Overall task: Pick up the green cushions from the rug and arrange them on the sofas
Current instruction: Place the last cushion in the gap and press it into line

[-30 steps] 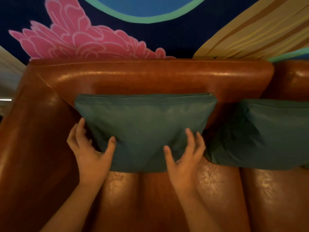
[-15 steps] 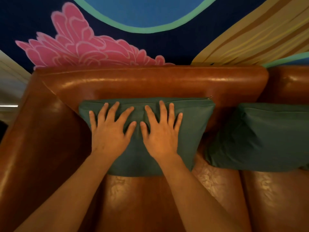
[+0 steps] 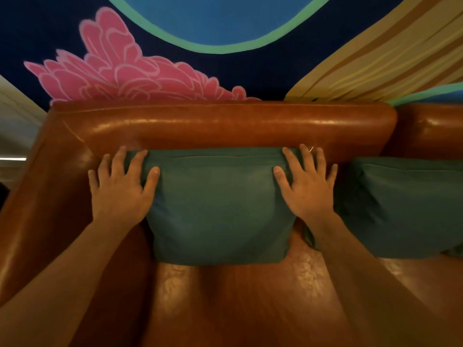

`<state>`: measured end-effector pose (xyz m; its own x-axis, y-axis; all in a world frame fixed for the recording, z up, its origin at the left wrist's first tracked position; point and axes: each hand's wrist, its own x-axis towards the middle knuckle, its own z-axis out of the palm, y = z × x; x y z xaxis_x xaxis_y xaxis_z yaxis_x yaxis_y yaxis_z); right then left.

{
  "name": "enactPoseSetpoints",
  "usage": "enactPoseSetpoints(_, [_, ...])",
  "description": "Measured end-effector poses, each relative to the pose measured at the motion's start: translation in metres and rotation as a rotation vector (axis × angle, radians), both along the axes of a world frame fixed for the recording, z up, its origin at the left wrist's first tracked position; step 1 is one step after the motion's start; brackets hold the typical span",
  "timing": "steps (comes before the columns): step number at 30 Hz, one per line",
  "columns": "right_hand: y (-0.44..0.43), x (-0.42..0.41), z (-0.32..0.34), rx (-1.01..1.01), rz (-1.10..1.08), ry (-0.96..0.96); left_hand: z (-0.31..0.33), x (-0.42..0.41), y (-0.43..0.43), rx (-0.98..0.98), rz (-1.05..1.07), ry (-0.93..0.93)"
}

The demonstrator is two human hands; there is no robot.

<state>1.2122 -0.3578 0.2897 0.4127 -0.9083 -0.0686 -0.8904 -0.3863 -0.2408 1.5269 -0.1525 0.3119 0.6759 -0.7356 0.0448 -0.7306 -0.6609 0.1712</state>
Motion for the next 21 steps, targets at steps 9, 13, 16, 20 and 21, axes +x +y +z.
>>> enactPoseSetpoints(9, [0.050, -0.006, -0.022, 0.376, -0.661, -1.035, -0.019, -0.019, 0.009, -0.698, 0.456, 0.940])
enactPoseSetpoints(13, [0.073, 0.006, -0.041, 0.463, -0.670, -1.102, -0.028, -0.043, 0.004, -0.721, 0.577, 1.156])
enactPoseSetpoints(16, [0.075, 0.010, -0.043, 0.538, -0.593, -1.048, -0.032, -0.041, 0.001, -0.728, 0.533, 1.201])
enactPoseSetpoints(20, [0.074, 0.002, -0.025, 0.524, -0.538, -0.927, -0.027, -0.039, 0.009, -0.692, 0.539, 1.169])
enactPoseSetpoints(21, [0.074, 0.001, -0.016, 0.513, -0.551, -0.897, -0.023, -0.040, 0.012, -0.673, 0.540, 1.142])
